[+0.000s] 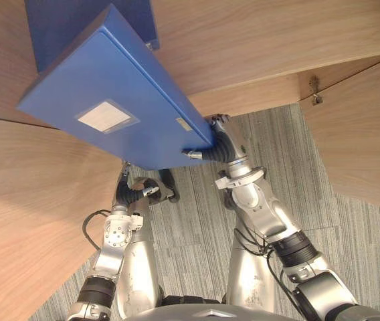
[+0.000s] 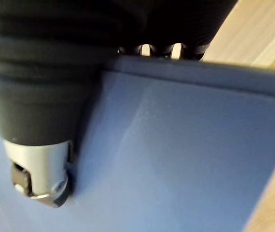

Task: Walk over to the cabinet, pick up the folder, carry it to the office cabinet, place the folder inside the office cabinet, then close the office cabinet door

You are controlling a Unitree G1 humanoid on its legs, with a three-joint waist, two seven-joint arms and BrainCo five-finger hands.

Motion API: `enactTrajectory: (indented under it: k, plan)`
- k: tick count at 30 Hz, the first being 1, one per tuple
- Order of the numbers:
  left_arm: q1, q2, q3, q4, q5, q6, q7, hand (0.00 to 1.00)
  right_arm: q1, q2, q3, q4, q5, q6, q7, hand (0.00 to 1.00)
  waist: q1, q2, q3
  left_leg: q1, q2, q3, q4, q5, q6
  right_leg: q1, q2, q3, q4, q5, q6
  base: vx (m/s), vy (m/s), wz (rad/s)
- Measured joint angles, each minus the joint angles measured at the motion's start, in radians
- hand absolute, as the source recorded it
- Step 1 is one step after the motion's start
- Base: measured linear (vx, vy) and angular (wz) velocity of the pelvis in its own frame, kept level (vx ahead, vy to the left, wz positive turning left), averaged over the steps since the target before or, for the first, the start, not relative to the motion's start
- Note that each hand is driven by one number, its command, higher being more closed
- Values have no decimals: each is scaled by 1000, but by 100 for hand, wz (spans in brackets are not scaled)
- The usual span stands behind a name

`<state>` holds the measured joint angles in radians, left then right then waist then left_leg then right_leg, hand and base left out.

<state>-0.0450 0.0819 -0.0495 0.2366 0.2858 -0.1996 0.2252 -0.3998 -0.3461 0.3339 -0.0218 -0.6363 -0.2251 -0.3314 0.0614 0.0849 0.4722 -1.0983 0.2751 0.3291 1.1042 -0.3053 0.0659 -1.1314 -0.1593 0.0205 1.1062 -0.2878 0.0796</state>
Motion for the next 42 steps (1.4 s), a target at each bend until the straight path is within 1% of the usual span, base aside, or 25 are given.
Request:
enactTrajectory:
  k: [3,5,9,11,12,13,14,15,17,18,20,21,22,25,26,27,29,32,33,35,36,38,39,42]
  plan:
    - [4,-2,5,-54,0,0,-6,0,2,2,-28,-1,21,7,2,100,2,0,0,-7,-2,-4,-2,0,0,-5,-4,-5,3,-5,-3,-27,-79,6]
    - [7,-2,8,-89,0,0,-15,0,3,6,-51,-4,83,7,4,100,2,0,0,-7,-7,-6,-6,0,0,-4,-8,-9,2,-10,-3,-15,-84,7]
    - [28,-4,11,-126,-3,-1,-17,0,6,60,-144,-20,265,7,22,100,1,0,0,-21,-10,-24,-8,2,-4,-3,-11,-26,1,-19,-13,-4,-88,6]
    - [41,-9,12,-132,-11,1,-22,0,3,89,-200,-46,420,5,26,100,5,-1,0,-24,-11,-30,-10,3,-5,-2,-12,-34,2,-26,-18,9,-81,8]
    - [41,-11,13,-132,-13,2,-23,0,0,97,-207,-48,452,3,26,100,7,-1,0,-24,-11,-31,-10,3,-6,-1,-12,-35,2,-28,-18,11,-103,3]
    - [37,-15,19,-131,-26,4,-30,0,-7,109,-232,-50,539,-1,31,100,9,-1,0,-24,-11,-34,-11,3,-5,0,-12,-37,3,-29,-15,6,-69,2]
    - [36,-18,24,-130,-30,5,-31,0,-12,118,-242,-50,578,-3,37,100,9,-1,0,-24,-11,-36,-11,3,-5,1,-12,-39,3,-29,-15,3,-87,3]
    - [34,-28,42,-125,-39,5,-30,0,-22,131,-261,-50,643,-4,44,100,10,-1,0,-24,-12,-42,-11,5,-3,4,-12,-44,3,-30,-15,-6,-73,3]
    - [31,-29,60,-106,-47,6,-26,0,-43,146,-285,-49,713,-9,45,100,8,0,-1,-25,-14,-54,-13,6,-5,11,-12,-55,2,-35,-17,-18,-117,8]
    - [30,-31,74,-95,-50,6,-23,0,-69,149,-309,-48,769,-17,44,100,9,-1,-1,-33,-15,-65,-18,10,-12,13,-13,-66,0,-38,-22,-30,-125,17]
    - [23,-32,81,-74,-68,6,-18,0,-109,149,-330,-36,835,-24,43,100,11,-1,-1,-40,-19,-72,-30,17,-21,11,-16,-77,-4,-40,-26,-36,-126,20]
    - [19,-32,91,-54,-86,9,-18,0,-153,150,-349,-14,896,-34,39,100,15,-1,-1,-43,-23,-81,-42,26,-27,11,-20,-88,-5,-43,-32,-29,-100,18]
    - [19,-32,93,-49,-87,9,-17,0,-173,152,-353,1,916,-39,38,100,17,-1,-1,-44,-23,-83,-45,32,-26,11,-21,-91,-6,-44,-33,-35,-129,16]
    - [15,-33,103,-38,-105,9,-11,0,-293,149,-359,83,1043,-56,24,100,25,-1,-1,-60,-24,-95,-64,54,-31,-1,-19,-106,-10,-42,-41,-51,-141,8]
    - [8,-34,112,-32,-128,9,-10,0,-338,149,-365,111,1098,-57,22,100,25,-1,-2,-75,-24,-106,-70,63,-36,-10,-18,-119,-15,-39,-46,-52,-117,10]
    - [-2,-34,117,-23,-128,10,-10,0,-358,149,-371,129,1118,-58,22,100,26,-1,-2,-82,-24,-110,-74,69,-38,-15,-17,-123,-15,-39,-46,-48,-109,13]
    - [-22,-34,122,-12,-148,11,-7,0,-435,148,-378,204,1215,-58,18,100,30,-2,-2,-105,-24,-129,-80,86,-45,-27,-15,-140,-14,-39,-50,-40,-101,13]
    - [-46,-35,127,20,-171,14,-5,0,-493,143,-378,280,1305,-57,17,100,39,-2,-2,-109,-24,-141,-98,99,-54,-27,-14,-156,-17,-42,-61,-33,-86,10]
    - [-49,-35,128,21,-176,15,-4,0,-505,144,-378,291,1318,-57,17,100,42,-2,-2,-111,-24,-143,-101,102,-57,-28,-14,-160,-18,-41,-65,-39,-81,6]
    - [-58,-35,130,21,-203,15,15,0,-559,144,-387,335,1387,-58,16,100,47,-3,-3,-128,-25,-158,-119,120,-66,-38,-13,-178,-27,-38,-75,-46,-81,9]
    - [-61,-35,130,21,-207,15,18,0,-573,144,-390,345,1403,-58,15,100,48,-3,-3,-135,-26,-163,-122,125,-68,-42,-13,-184,-28,-38,-79,-38,-66,15]
    - [-69,-36,130,23,-227,16,33,0,-617,144,-399,358,1451,-65,5,100,47,-3,-3,-157,-33,-180,-133,142,-74,-57,-14,-199,-27,-38,-85,-31,-57,19]
    - [-77,-37,130,27,-244,16,35,0,-647,145,-418,367,1478,-73,-11,100,49,-3,-3,-167,-38,-194,-137,151,-79,-61,-16,-211,-24,-40,-90,-30,-64,27]
    - [-89,-50,130,32,-249,17,58,0,-697,147,-467,395,1549,-103,-53,100,54,-3,-3,-177,-53,-216,-159,175,-89,-62,-29,-235,-15,-50,-104,-19,-45,28]
